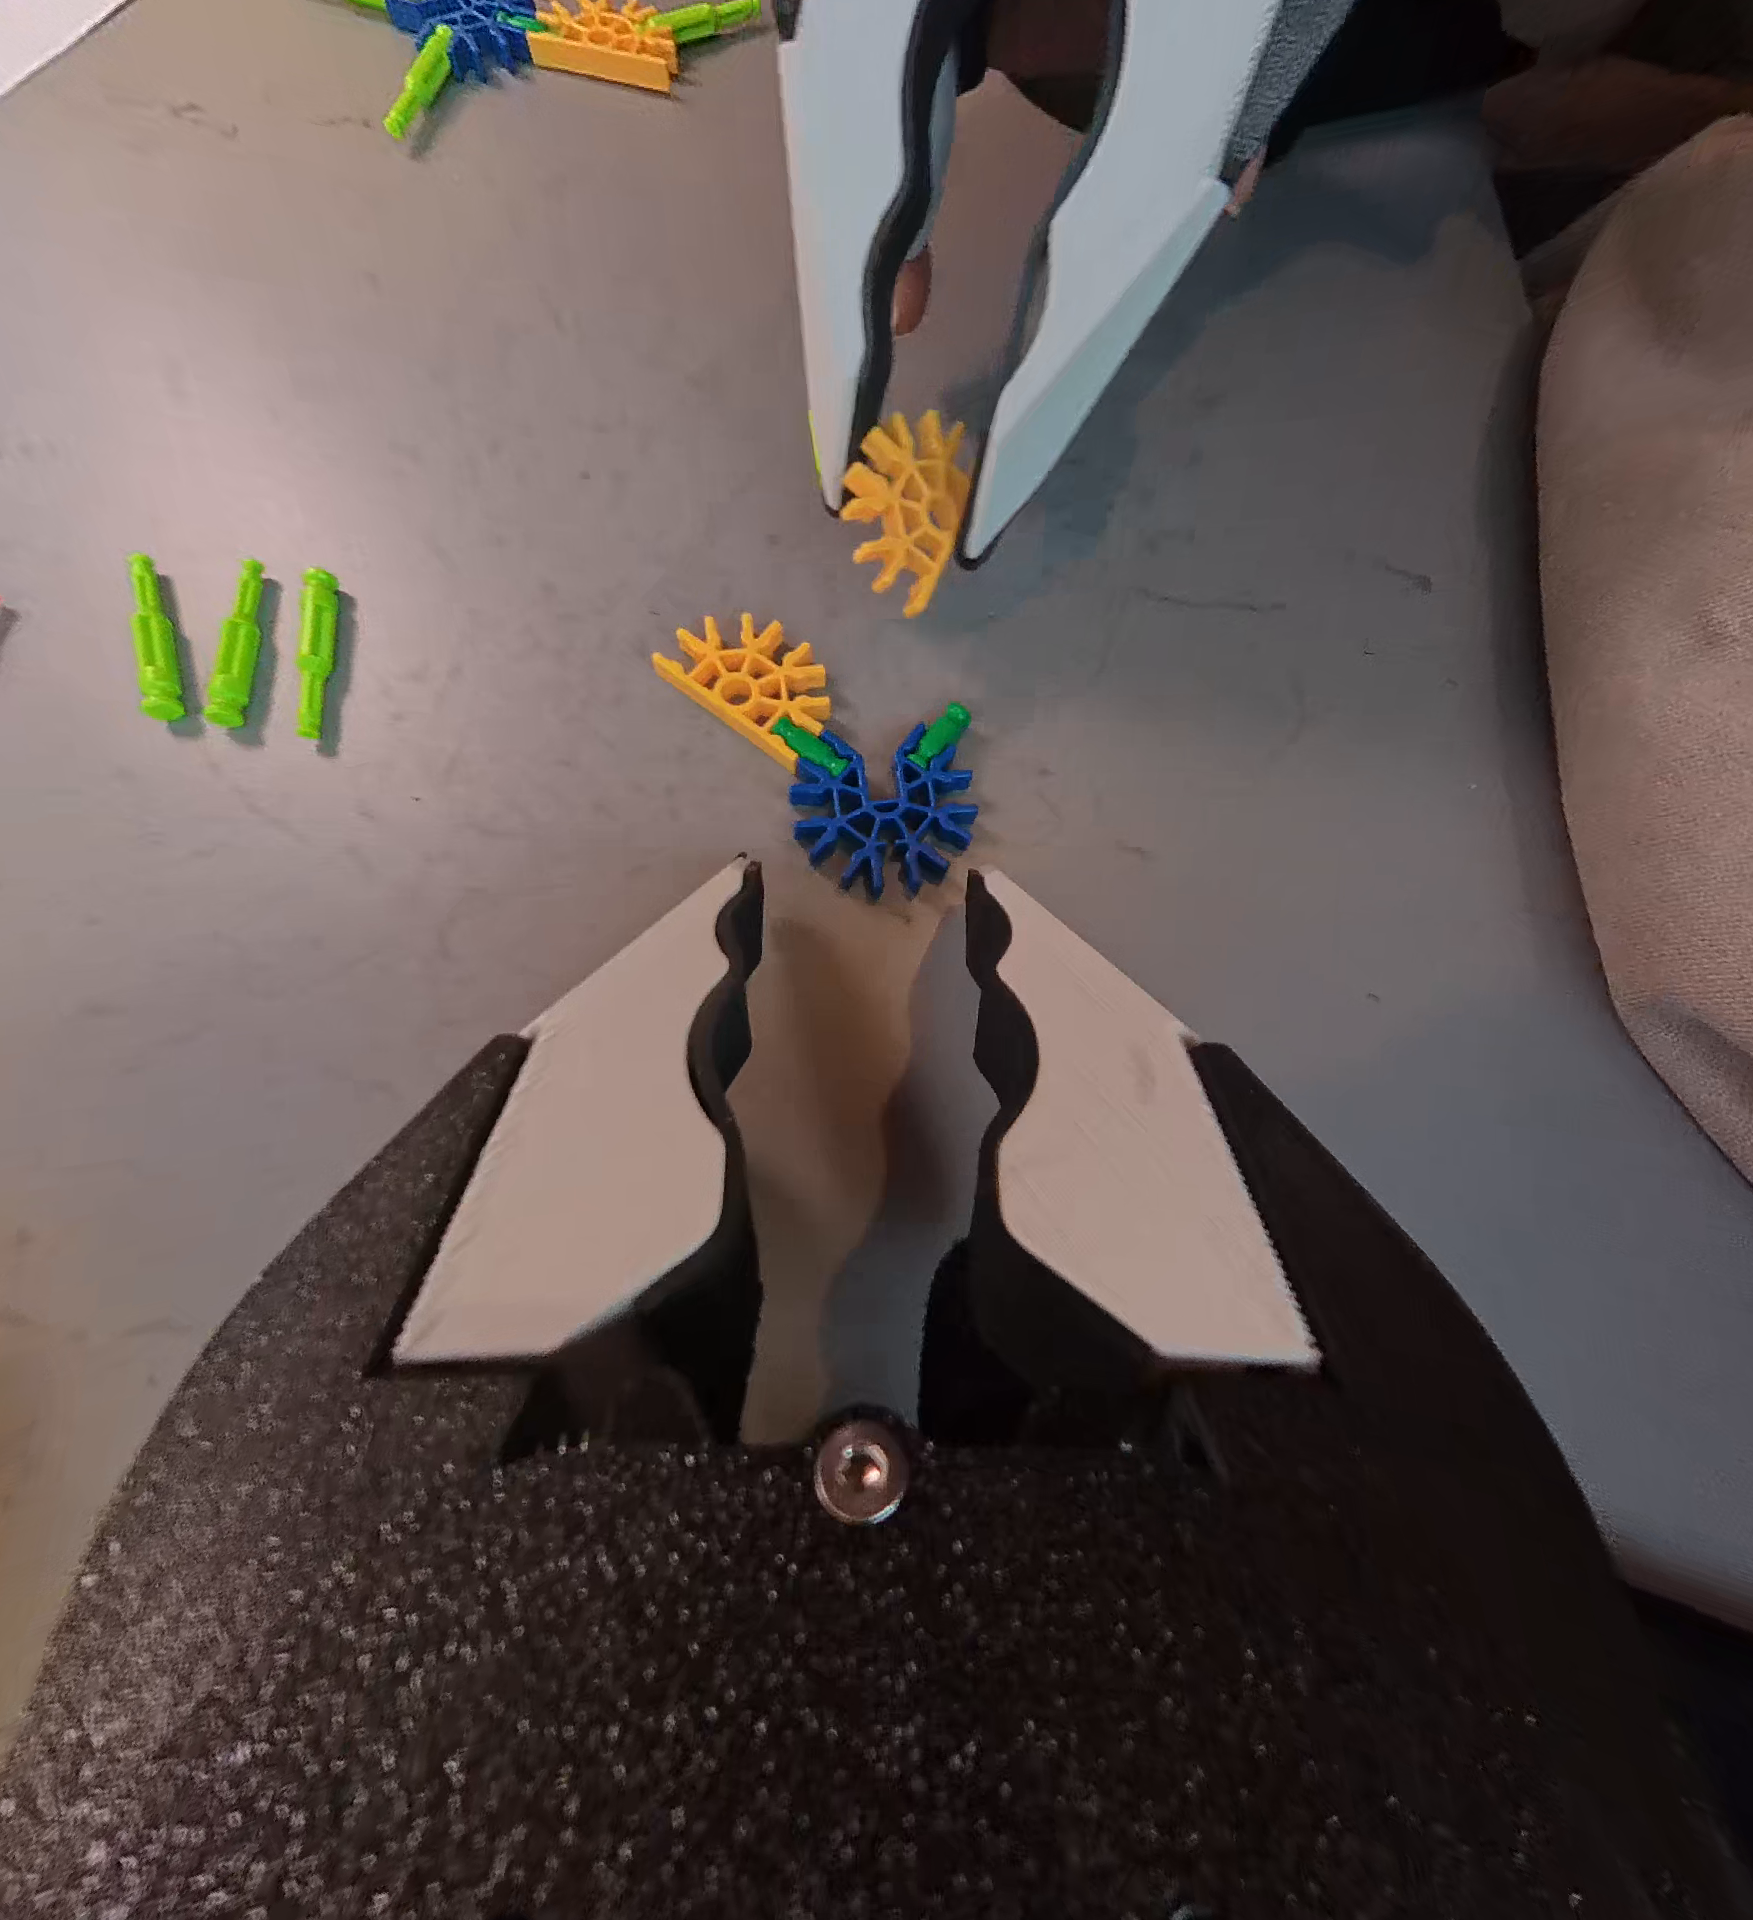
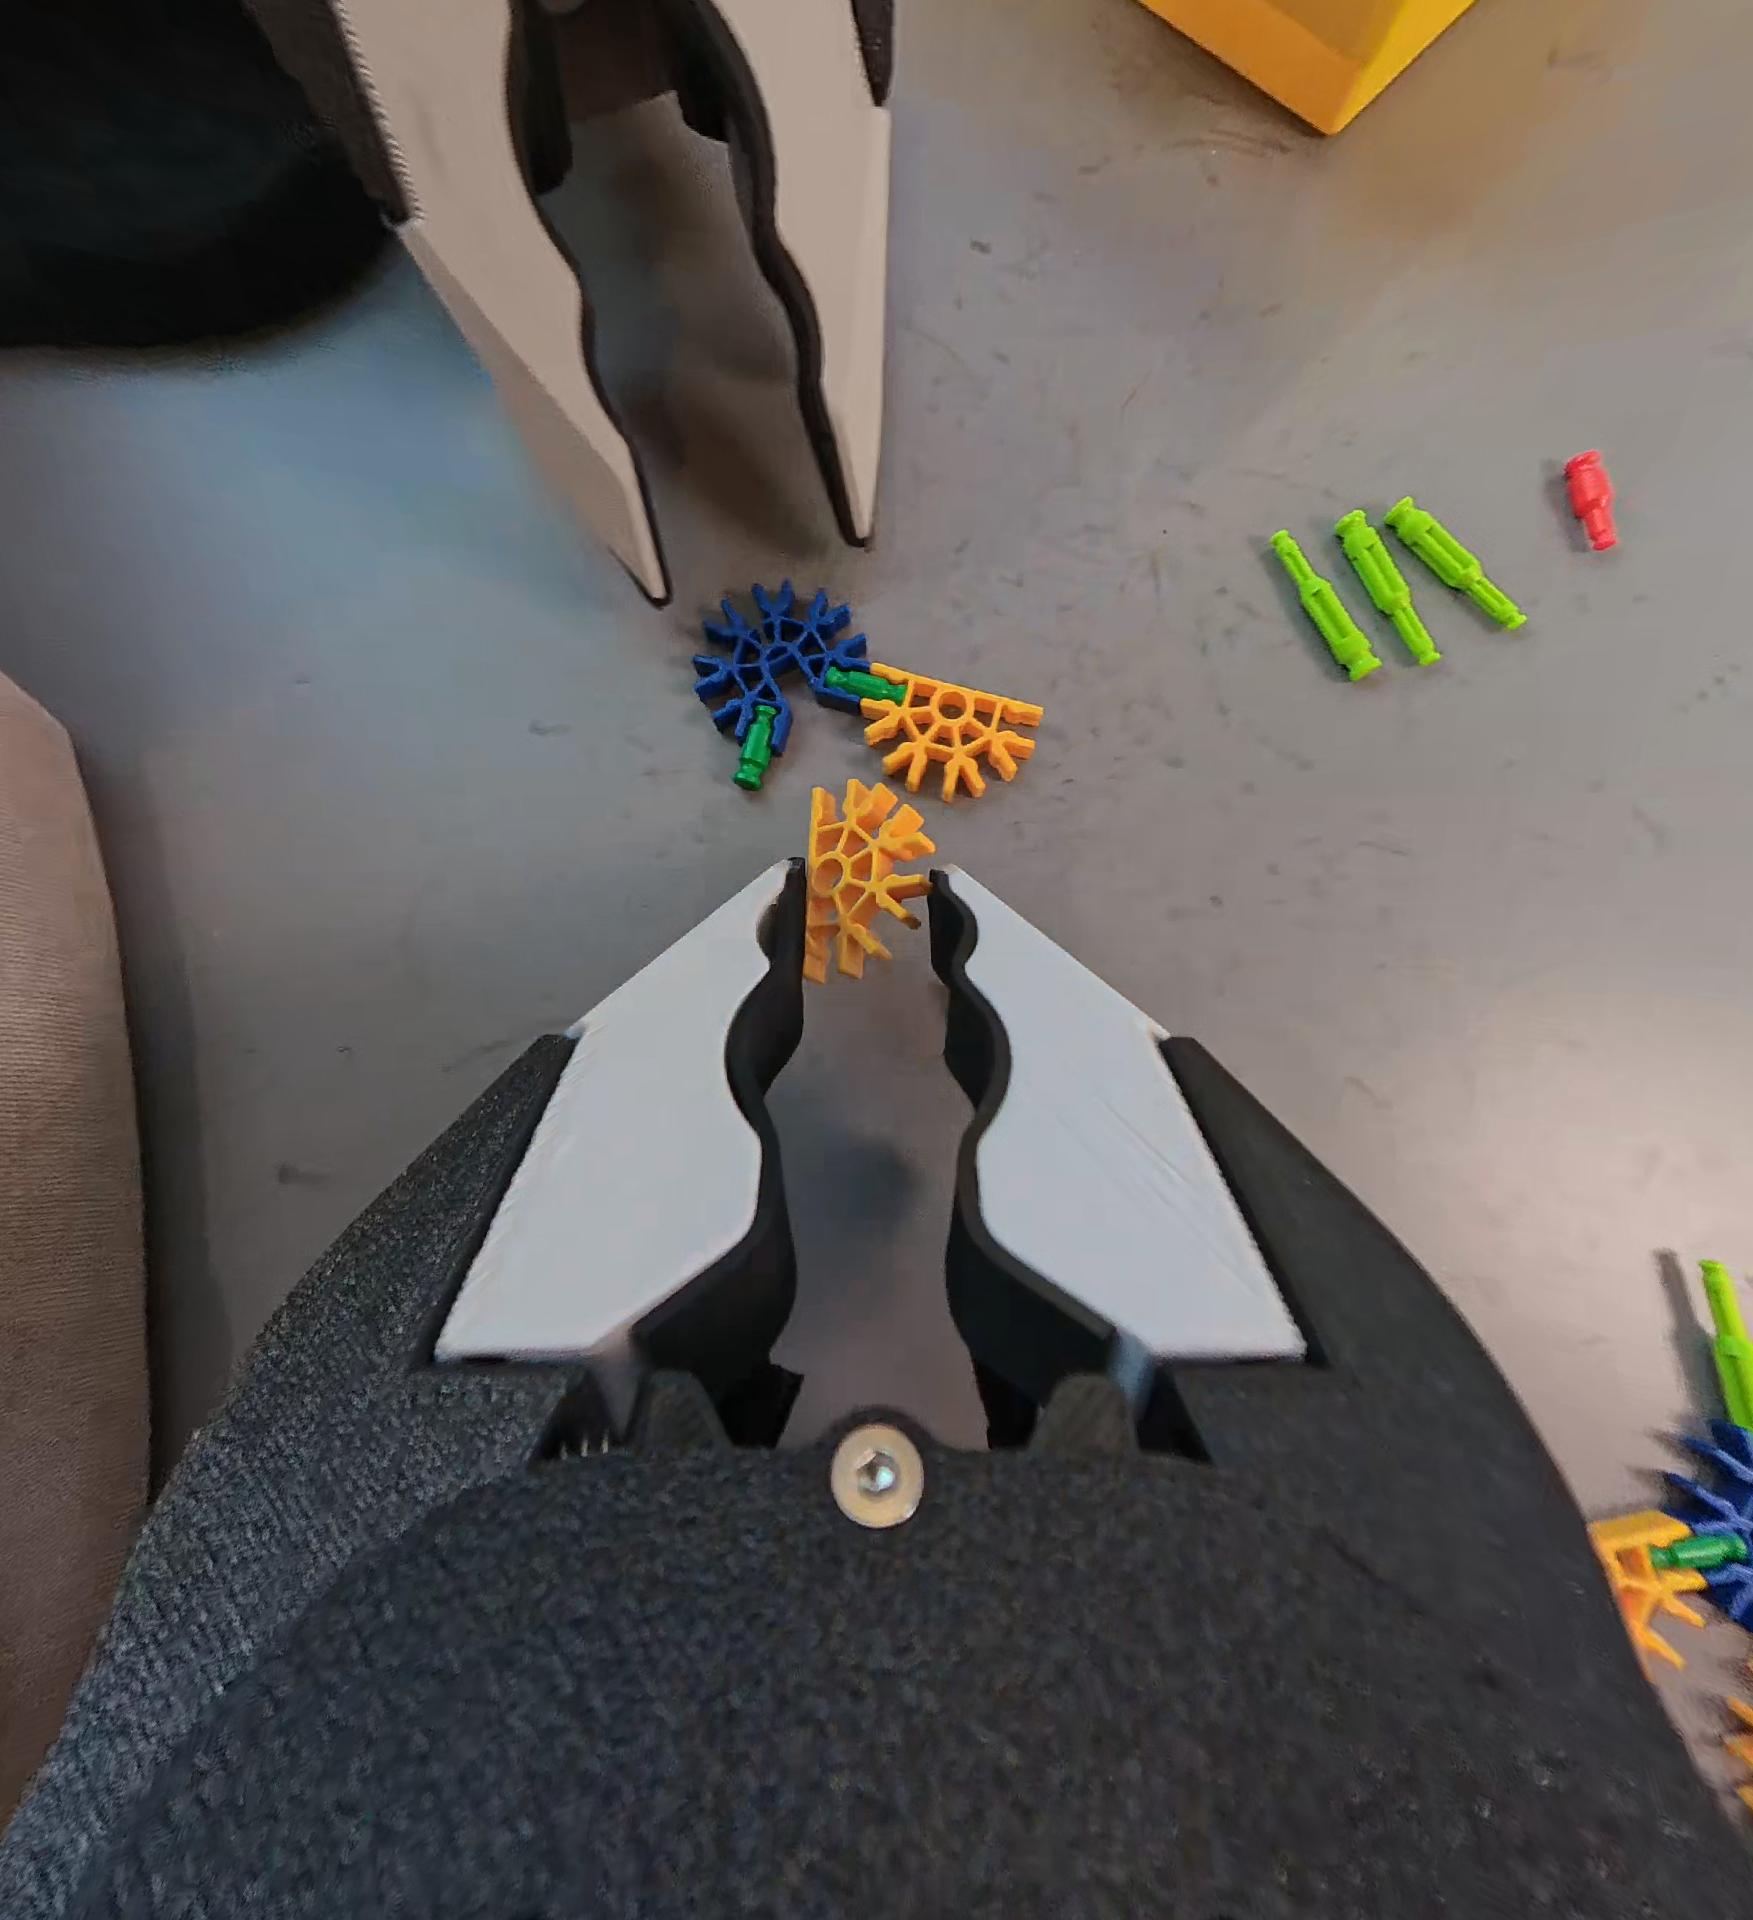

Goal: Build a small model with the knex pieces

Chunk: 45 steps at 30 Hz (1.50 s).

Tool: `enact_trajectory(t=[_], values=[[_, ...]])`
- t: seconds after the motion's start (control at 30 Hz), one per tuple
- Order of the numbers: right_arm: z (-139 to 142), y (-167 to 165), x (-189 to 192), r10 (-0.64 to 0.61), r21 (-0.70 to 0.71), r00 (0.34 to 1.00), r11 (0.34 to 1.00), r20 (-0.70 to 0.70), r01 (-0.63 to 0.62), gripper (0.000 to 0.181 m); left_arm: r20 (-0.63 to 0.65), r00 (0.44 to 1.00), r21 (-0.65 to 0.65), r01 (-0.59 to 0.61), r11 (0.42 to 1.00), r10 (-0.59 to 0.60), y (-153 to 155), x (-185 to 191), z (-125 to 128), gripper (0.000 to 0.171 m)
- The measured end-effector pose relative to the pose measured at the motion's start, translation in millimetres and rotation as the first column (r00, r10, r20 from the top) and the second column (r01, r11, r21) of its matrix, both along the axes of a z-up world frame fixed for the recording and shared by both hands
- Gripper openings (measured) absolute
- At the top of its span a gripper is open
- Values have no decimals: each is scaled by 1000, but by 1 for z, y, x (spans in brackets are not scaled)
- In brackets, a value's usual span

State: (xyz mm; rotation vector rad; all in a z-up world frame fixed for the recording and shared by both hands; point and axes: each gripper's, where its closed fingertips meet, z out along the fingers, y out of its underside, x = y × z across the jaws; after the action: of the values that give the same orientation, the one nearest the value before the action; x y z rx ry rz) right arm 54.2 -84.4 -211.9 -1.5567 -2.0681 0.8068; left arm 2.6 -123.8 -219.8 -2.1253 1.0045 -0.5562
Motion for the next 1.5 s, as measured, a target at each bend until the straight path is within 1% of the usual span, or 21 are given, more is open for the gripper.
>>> enact_trajectory(t=[0.13, 0.2, 0.3, 0.37, 0.5, 0.57, 0.63, 0.7, 0.8, 0.83, 0.9, 0.93, 1.07, 1.23, 1.33, 1.4, 1.43, 1.5], values=[[0, -20, 0, 33, -68, 999, 997, 26, -31, 21, -25, 1000, 21, -10, 1000, 11, 5, 2, -4, 33], [-6, -23, 0, 27, -78, 997, 997, 66, -22, 21, -41, 999, 30, -1, 1000, 2, 4, 5, -4, 30], [-14, -22, 2, 9, -81, 993, 997, 118, 1, 21, -64, 998, 26, 9, 1000, -7, 1, 5, -7, 30], [-13, -21, 2, 1, -97, 992, 995, 126, 11, 21, -51, 999, 29, 16, 999, -14, -1, 5, -5, 31], [-13, -20, 1, -6, -81, 991, 997, 132, 17, 24, -14, 1000, 43, -3, 999, 4, 3, 5, 2, 41], [-11, -16, 1, -7, -52, 993, 999, 122, 14, 31, -25, 1000, 51, -16, 999, 17, 5, 6, 1, 44], [-5, -18, 0, 18, -49, 996, 999, 91, -13, 33, -43, 999, 51, -17, 999, 19, 6, 8, -2, 46], [-1, -20, 1, 45, -24, 997, 999, 69, -43, 33, -69, 997, 45, -16, 999, 19, 7, 10, -7, 46], [-7, -17, 5, 65, 39, 994, 997, 91, -68, 31, -69, 997, 35, -22, 999, 24, 8, 12, -7, 41], [-9, -17, 4, 60, 36, 994, 997, 95, -64, 27, -65, 998, 25, -20, 999, 21, 7, 13, -8, 36], [-9, -16, 1, 47, 15, 996, 999, 81, -48, 20, -69, 997, 25, -22, 999, 24, 6, 13, -8, 36], [-9, -16, 1, 46, 11, 996, 999, 82, -47, 19, -74, 997, 25, -24, 999, 26, 6, 13, -8, 36], [-9, -15, -3, 42, 34, 995, 998, 87, -45, 18, -79, 995, 25, -51, 998, 53, 8, 10, -7, 35], [-4, -14, -4, 38, 44, 998, 998, 52, -40, 24, -10, 997, 31, -71, 997, 72, 9, 10, 4, 35], [-9, -14, 2, 59, 70, 995, 995, 83, -64, 29, 9, 998, 40, -67, 997, 67, 8, 14, 9, 35], [-16, -12, 4, 52, 77, 993, 995, 106, -61, 24, 4, 998, 36, -58, 998, 58, 6, 17, 8, 35], [-14, -14, 2, 44, 51, 995, 998, 95, -49, 20, -9, 998, 38, -60, 998, 60, 7, 18, 7, 35], [-16, -10, 1, 25, 60, 995, 998, 99, -31, 22, -27, 997, 36, -68, 997, 69, 6, 20, 4, 35]])
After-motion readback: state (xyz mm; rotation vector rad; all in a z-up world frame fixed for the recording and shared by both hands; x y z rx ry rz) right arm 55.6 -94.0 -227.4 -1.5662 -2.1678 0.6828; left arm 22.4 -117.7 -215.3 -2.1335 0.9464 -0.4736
